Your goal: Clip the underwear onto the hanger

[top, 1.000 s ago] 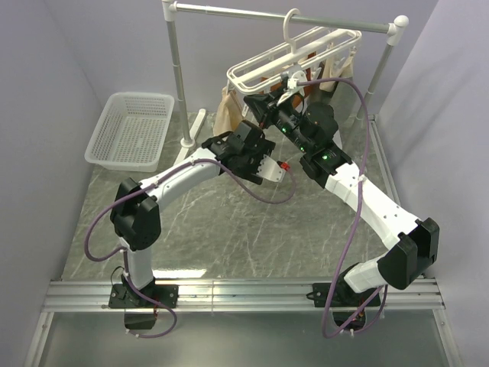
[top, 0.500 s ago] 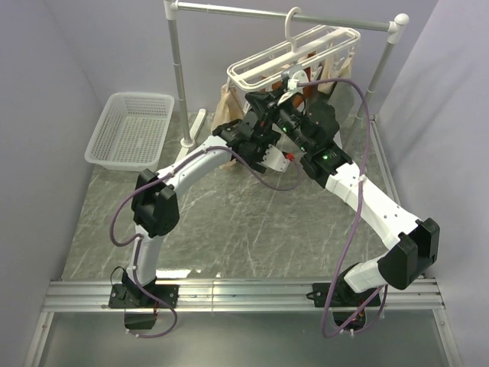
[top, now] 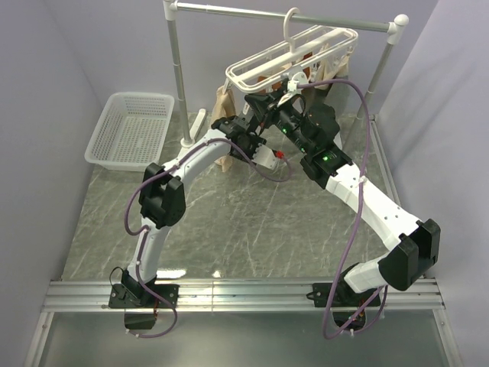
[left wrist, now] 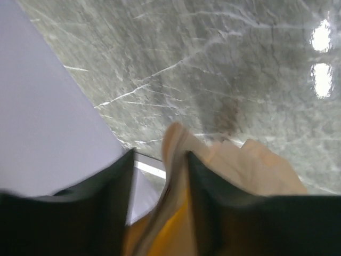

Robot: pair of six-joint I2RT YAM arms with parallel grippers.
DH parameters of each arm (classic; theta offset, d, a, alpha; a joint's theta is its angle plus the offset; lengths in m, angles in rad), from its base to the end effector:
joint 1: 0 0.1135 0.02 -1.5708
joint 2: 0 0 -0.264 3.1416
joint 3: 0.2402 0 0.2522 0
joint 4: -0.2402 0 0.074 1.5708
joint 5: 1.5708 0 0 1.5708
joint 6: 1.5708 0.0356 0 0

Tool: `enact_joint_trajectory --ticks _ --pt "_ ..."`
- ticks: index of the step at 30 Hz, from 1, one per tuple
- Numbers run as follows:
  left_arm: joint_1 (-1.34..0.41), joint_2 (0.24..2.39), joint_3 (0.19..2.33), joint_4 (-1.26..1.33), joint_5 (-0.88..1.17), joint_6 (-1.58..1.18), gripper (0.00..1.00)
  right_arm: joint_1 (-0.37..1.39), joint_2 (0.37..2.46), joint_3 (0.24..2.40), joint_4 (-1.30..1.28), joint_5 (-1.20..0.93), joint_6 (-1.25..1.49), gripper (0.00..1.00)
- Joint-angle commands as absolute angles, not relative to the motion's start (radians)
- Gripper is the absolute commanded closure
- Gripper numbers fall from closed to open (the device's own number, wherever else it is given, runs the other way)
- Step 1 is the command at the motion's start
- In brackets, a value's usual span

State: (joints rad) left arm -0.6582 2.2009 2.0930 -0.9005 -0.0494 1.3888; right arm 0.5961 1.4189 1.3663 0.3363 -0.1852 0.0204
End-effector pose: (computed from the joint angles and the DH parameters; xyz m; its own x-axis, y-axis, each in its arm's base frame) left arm 0.3839 -0.2947 0.2674 0.4593 0.8866 -0.0554 0.7650 -0.3630 0.5320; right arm 0.2714 0.1921 0.4520 0.2173 0.1717 -0.9609 -0.7027 0.7108 -0.0319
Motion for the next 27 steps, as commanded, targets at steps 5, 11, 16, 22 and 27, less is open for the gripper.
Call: enact_joint_trajectory --ticks 5,11,16,22,27 --pt "-0.658 2.134 2.097 -0.927 0.006 1.410 0.88 0.588 1.384 1.358 0.354 -0.181 0.026 1.00" --pt "-0.649 1.955 1.948 -0.913 0.244 1.416 1.00 0.578 1.396 1.370 0.350 -0.172 0.051 1.00" --pt "-0.621 1.780 1.757 -0.858 0.420 1.378 1.00 0.571 1.405 1.387 0.348 -0.158 0.069 1.00" --pt "-0.569 1.602 1.614 -0.697 0.572 1.275 1.00 0.568 1.405 1.390 0.338 -0.156 0.090 1.00" --pt "-0.538 1.453 1.410 -0.450 0.603 1.128 1.00 0.565 1.407 1.397 0.327 -0.156 0.103 1.00"
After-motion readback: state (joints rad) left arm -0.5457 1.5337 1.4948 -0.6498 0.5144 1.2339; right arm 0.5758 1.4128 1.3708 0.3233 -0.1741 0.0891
